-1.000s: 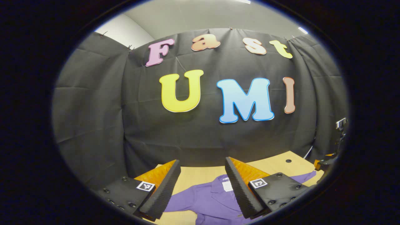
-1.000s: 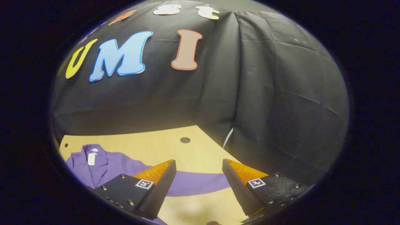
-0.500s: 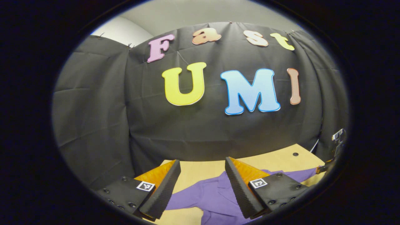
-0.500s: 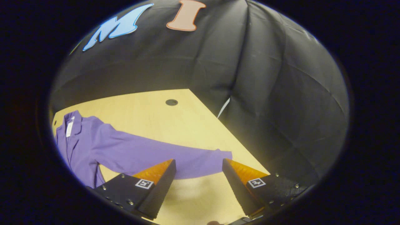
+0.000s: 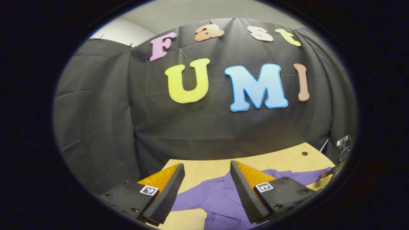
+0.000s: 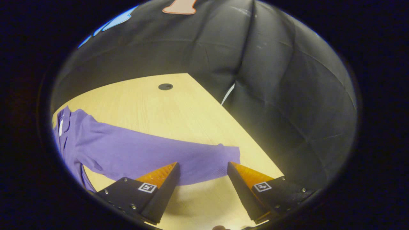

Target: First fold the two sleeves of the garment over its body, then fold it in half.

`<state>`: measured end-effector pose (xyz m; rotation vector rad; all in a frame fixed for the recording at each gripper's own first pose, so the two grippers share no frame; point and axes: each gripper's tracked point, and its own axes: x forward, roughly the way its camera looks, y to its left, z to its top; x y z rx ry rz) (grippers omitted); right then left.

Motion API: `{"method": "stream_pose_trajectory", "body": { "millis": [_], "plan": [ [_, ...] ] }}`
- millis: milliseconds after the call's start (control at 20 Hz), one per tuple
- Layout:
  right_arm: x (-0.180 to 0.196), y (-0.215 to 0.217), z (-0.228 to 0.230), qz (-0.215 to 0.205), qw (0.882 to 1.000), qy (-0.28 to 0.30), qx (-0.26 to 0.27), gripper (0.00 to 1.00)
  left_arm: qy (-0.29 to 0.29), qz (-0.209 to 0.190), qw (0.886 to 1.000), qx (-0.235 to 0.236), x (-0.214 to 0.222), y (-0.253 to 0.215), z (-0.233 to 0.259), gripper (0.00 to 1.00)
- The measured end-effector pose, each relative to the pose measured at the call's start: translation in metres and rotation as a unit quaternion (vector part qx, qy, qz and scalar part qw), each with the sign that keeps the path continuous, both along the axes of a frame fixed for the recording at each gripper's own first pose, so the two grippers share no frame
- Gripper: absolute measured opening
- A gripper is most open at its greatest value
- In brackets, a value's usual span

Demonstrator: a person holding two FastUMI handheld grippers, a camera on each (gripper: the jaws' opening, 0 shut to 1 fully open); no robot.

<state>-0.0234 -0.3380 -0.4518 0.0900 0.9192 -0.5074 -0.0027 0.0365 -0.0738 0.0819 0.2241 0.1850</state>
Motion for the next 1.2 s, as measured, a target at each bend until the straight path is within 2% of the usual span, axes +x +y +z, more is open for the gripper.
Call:
{"method": "stream_pose_trajectory", "body": {
  "millis": [300,350,400,450,500,550,600,700,800,850,900,950,1000,1050,1150,1200],
  "plan": [
    [-0.002,0.009,-0.02,-0.005,0.999,0.005,0.042,0.96,0.01,0.01,1.0,0.0,-0.004,-0.001,-0.006,0.99],
    [-0.002,0.015,-0.021,-0.008,0.998,0.003,0.066,0.96,0.011,0.011,1.0,-0.003,-0.005,-0.002,-0.008,0.99],
    [0.002,0.019,-0.022,-0.017,0.996,-0.01,0.088,0.89,0.012,0.011,1.0,-0.004,-0.005,-0.003,-0.008,0.99],
    [0.005,0.019,-0.024,-0.03,0.995,-0.013,0.097,0.8,0.012,0.011,1.0,-0.003,-0.006,-0.004,-0.008,0.94],
    [0.002,0.018,-0.02,-0.032,0.994,-0.014,0.099,0.72,0.011,0.012,1.0,-0.002,-0.005,-0.004,-0.008,0.99],
    [0.007,0.023,-0.019,-0.022,0.994,-0.018,0.103,0.71,0.01,0.011,1.0,0.0,-0.006,-0.005,-0.007,0.99],
    [0.008,0.026,-0.018,-0.017,0.996,-0.013,0.091,0.46,0.009,0.011,1.0,0.001,-0.006,-0.005,-0.006,0.97],
    [0.014,0.036,-0.018,0.006,0.997,-0.011,0.082,0.4,0.009,0.012,1.0,0.001,-0.008,-0.005,-0.005,0.95],
    [0.012,0.034,-0.015,0.0,0.998,0.011,0.055,0.08,0.009,0.014,1.0,0.001,-0.009,-0.003,-0.006,0.94],
    [0.013,0.034,-0.014,0.003,0.999,0.022,0.046,0.08,0.009,0.016,1.0,0.0,-0.009,-0.001,-0.006,0.95],
    [0.018,0.033,-0.013,0.007,0.999,0.023,0.032,0.08,0.009,0.017,1.0,-0.001,-0.01,-0.001,-0.005,0.99],
    [0.02,0.036,-0.013,0.012,0.999,0.034,0.029,0.02,0.01,0.018,1.0,-0.002,-0.011,0.001,-0.008,0.99],
    [0.02,0.037,-0.008,0.019,0.999,0.033,0.025,0.02,0.01,0.018,1.0,-0.003,-0.01,0.001,-0.008,0.94],
    [0.021,0.038,-0.007,0.022,0.999,0.036,0.027,0.02,0.01,0.018,1.0,-0.005,-0.011,0.002,-0.008,0.99],
    [0.026,0.04,0.0,0.02,0.999,0.026,0.034,0.02,0.009,0.018,1.0,-0.005,-0.012,0.003,-0.007,0.99],
    [0.031,0.041,0.006,0.019,0.999,0.015,0.04,0.01,0.008,0.018,1.0,-0.005,-0.012,0.004,-0.007,0.95]
  ]
}}
